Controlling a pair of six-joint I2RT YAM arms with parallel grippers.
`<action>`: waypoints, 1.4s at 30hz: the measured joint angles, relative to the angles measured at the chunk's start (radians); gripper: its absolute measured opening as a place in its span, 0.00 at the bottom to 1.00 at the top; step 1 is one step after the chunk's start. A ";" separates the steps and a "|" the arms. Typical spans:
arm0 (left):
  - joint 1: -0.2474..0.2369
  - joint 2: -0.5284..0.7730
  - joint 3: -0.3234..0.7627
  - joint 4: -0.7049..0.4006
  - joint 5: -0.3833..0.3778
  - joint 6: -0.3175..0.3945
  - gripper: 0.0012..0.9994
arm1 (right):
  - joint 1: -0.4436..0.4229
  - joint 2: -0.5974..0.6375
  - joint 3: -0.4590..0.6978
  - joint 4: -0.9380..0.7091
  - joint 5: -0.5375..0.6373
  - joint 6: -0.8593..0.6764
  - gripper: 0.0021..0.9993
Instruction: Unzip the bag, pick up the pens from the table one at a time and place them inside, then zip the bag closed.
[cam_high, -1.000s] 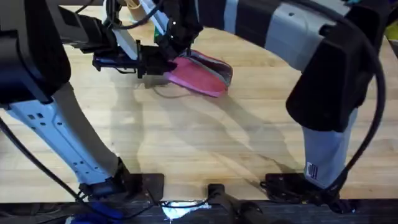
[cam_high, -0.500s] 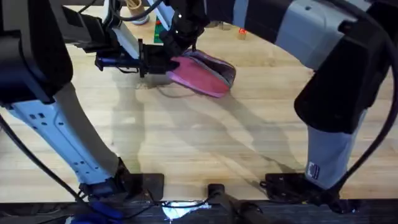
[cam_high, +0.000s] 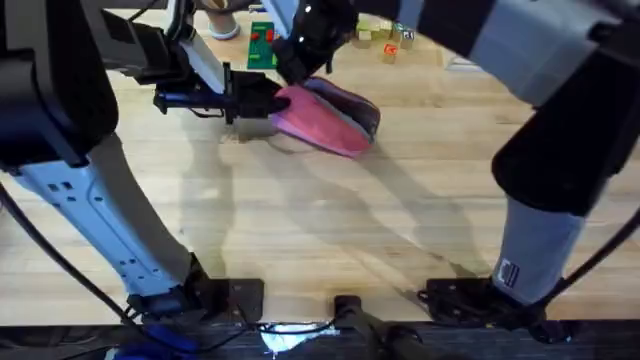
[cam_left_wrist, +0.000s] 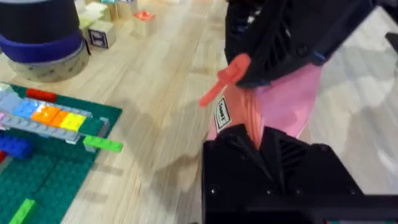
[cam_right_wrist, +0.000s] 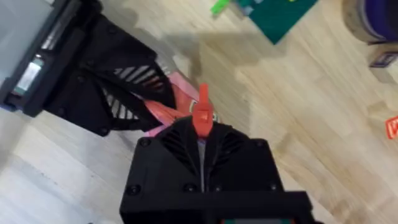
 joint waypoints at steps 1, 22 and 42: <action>0.000 0.000 0.000 0.000 0.008 -0.001 0.04 | -0.006 -0.007 0.000 -0.002 -0.002 0.000 0.03; 0.002 0.000 0.001 -0.002 0.003 -0.005 0.04 | -0.165 -0.024 0.000 -0.220 -0.006 0.069 0.03; 0.001 0.000 0.001 -0.021 -0.014 -0.008 0.04 | -0.354 -0.067 -0.258 -0.113 -0.046 0.239 0.03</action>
